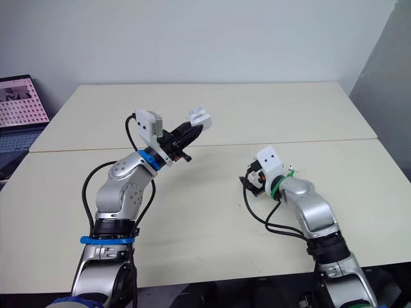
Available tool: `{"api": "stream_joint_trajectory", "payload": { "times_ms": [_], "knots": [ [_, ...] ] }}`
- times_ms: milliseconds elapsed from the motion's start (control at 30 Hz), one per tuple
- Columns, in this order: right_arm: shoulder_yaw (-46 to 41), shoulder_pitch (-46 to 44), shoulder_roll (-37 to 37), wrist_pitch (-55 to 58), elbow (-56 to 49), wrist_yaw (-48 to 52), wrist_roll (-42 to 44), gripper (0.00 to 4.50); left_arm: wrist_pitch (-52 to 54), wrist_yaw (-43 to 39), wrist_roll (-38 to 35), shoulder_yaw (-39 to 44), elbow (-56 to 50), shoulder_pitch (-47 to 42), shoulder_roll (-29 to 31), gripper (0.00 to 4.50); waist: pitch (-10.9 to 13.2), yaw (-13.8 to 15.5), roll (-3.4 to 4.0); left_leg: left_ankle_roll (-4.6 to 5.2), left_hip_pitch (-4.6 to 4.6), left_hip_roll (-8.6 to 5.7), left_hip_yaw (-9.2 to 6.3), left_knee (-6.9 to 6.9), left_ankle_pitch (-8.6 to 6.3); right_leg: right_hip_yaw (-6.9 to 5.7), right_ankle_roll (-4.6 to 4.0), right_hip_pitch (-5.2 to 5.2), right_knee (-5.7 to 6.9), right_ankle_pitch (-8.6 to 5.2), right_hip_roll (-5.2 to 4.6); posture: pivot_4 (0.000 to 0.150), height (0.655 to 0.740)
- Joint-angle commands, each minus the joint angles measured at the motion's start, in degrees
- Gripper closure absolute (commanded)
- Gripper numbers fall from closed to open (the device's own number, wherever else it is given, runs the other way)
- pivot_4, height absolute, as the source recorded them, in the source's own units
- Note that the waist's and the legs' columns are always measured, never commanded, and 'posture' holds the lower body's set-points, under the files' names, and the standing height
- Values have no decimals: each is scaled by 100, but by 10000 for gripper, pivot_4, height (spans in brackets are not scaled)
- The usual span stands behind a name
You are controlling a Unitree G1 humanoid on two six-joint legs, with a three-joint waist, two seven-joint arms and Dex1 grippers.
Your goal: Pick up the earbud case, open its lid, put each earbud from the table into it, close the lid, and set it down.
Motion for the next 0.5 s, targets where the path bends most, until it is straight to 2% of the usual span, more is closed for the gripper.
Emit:
{"api": "stream_joint_trajectory", "payload": {
  "times_ms": [33,67,167,433,500],
  "knots": [
    [-16,-95,201,-374,261,-304,-253,407,21,142,-84,-100,-433,112,-32,37672,0,0,1,0,0,0,0,0,0,0,0,0,0,0,1,1500,7400],
    [-21,-101,264,-449,404,-371,-310,407,36,158,-92,-121,-467,132,-27,37672,0,-1,1,0,1,0,0,0,0,0,0,0,0,0,1,1500,7400],
    [-155,-46,495,-479,615,-487,-259,6170,64,214,-114,-131,-515,141,-6,37672,-1,-6,1,-1,1,2,-1,0,0,0,-3,0,0,2,6,1500,7400],
    [-263,350,602,-272,231,-598,-232,35362,78,400,-134,-257,-642,209,-161,37672,-4,21,1,0,2,3,-3,1,0,0,-2,4,-3,7,10,1500,7400],
    [-325,507,486,-255,34,-566,-236,41042,62,431,-137,-276,-633,228,-204,37672,-5,43,1,0,2,1,-3,2,0,0,-2,6,-5,7,9,1500,7400]
  ]
}}
